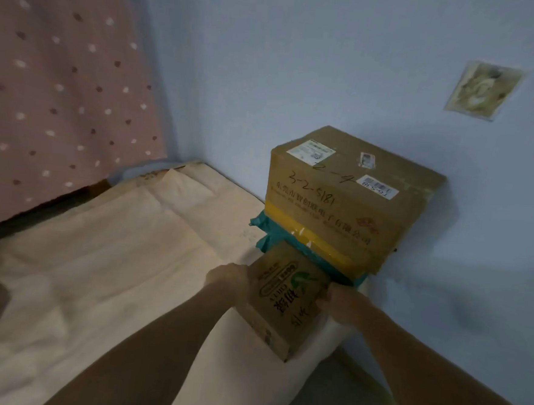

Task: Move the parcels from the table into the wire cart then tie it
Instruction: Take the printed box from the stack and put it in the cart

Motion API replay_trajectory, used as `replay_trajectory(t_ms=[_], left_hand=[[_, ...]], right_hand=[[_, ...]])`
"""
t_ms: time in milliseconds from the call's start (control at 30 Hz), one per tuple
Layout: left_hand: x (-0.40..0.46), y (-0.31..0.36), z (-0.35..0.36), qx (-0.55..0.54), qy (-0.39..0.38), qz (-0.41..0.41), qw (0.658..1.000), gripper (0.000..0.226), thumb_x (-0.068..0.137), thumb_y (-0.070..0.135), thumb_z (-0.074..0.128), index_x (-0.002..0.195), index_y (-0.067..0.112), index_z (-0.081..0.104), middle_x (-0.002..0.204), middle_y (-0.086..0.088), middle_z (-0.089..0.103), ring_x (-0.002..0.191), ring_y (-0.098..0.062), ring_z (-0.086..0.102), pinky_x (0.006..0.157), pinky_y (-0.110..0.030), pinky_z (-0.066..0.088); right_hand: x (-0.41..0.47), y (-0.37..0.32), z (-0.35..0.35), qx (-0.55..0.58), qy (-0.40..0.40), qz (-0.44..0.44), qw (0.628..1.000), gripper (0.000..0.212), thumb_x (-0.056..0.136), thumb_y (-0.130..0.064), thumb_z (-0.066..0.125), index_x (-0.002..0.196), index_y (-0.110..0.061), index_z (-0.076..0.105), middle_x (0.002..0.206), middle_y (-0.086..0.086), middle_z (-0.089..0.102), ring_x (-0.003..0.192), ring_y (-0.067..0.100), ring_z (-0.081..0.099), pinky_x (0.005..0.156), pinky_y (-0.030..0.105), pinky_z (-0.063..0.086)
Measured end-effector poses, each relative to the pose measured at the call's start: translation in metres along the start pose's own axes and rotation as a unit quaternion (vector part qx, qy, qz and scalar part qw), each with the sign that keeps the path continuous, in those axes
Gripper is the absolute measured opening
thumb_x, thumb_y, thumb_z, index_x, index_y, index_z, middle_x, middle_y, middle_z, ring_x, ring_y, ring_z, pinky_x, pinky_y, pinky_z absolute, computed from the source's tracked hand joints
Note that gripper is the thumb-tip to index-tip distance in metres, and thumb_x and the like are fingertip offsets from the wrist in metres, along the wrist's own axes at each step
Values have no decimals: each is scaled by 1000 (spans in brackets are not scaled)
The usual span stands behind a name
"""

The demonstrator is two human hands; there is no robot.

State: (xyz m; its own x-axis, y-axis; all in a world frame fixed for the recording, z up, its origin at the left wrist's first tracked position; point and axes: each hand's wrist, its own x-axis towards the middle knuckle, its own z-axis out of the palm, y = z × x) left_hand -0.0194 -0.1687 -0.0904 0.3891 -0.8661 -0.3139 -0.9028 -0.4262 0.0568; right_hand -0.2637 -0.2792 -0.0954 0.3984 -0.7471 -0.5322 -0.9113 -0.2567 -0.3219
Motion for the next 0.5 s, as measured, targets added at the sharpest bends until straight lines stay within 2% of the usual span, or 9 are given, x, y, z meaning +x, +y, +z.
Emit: replay_trajectory(t_ms=[67, 100, 133, 200, 233, 300, 367, 500], left_hand=[[24, -9, 14, -23, 2, -23, 999, 30, 96, 38, 47, 120, 22, 57, 104, 0, 60, 90, -20, 58, 70, -33, 51], [35, -13, 21, -45, 1, -30, 999, 34, 97, 41, 47, 123, 22, 54, 111, -1, 59, 93, -21, 59, 73, -35, 53], [47, -16, 28, -75, -5, -37, 996, 39, 97, 48, 45, 125, 22, 53, 116, -2, 59, 96, -21, 59, 76, -35, 54], [66, -21, 42, -149, -40, -50, 987, 53, 97, 62, 39, 126, 21, 55, 119, -1, 62, 96, -19, 59, 79, -32, 51], [74, -22, 49, -181, -68, -55, 980, 59, 96, 68, 35, 123, 20, 58, 117, 0, 65, 95, -17, 60, 83, -32, 50], [85, -24, 58, -226, -129, -53, 964, 72, 92, 78, 26, 114, 21, 65, 111, 0, 69, 97, -19, 63, 92, -35, 51], [93, -24, 66, -273, -160, -59, 947, 80, 89, 82, 24, 114, 19, 68, 112, -2, 69, 101, -22, 64, 96, -34, 48], [100, -24, 71, -378, -179, -71, 906, 72, 93, 75, 35, 126, 20, 66, 125, -3, 68, 111, -24, 62, 103, -32, 42]], right_hand=[[20, 9, 17, 69, 14, 43, 997, 45, 105, -44, 46, 139, -16, 50, 142, 15, 53, 129, 32, 54, 104, 43, 49], [24, 12, 24, 118, 12, 78, 990, 55, 104, -49, 46, 149, -19, 41, 151, 16, 45, 131, 34, 52, 104, 43, 49], [26, 11, 30, 161, -2, 117, 980, 67, 100, -59, 48, 154, -21, 36, 152, 16, 44, 125, 34, 56, 96, 42, 52], [30, 12, 45, 238, -28, 179, 954, 88, 88, -77, 52, 154, -22, 34, 145, 14, 51, 100, 29, 63, 75, 36, 54], [33, 13, 51, 285, -40, 195, 938, 93, 84, -80, 53, 154, -22, 33, 144, 13, 51, 95, 27, 63, 73, 36, 54], [38, 8, 59, 355, -47, 202, 912, 91, 87, -76, 55, 155, -21, 31, 146, 14, 50, 102, 31, 63, 84, 43, 56], [42, 4, 66, 413, -33, 201, 888, 84, 91, -68, 57, 155, -20, 30, 148, 13, 49, 113, 35, 62, 96, 50, 54], [43, -1, 78, 504, -43, 201, 839, 74, 96, -61, 55, 155, -26, 31, 151, 14, 49, 127, 41, 56, 108, 58, 47]])
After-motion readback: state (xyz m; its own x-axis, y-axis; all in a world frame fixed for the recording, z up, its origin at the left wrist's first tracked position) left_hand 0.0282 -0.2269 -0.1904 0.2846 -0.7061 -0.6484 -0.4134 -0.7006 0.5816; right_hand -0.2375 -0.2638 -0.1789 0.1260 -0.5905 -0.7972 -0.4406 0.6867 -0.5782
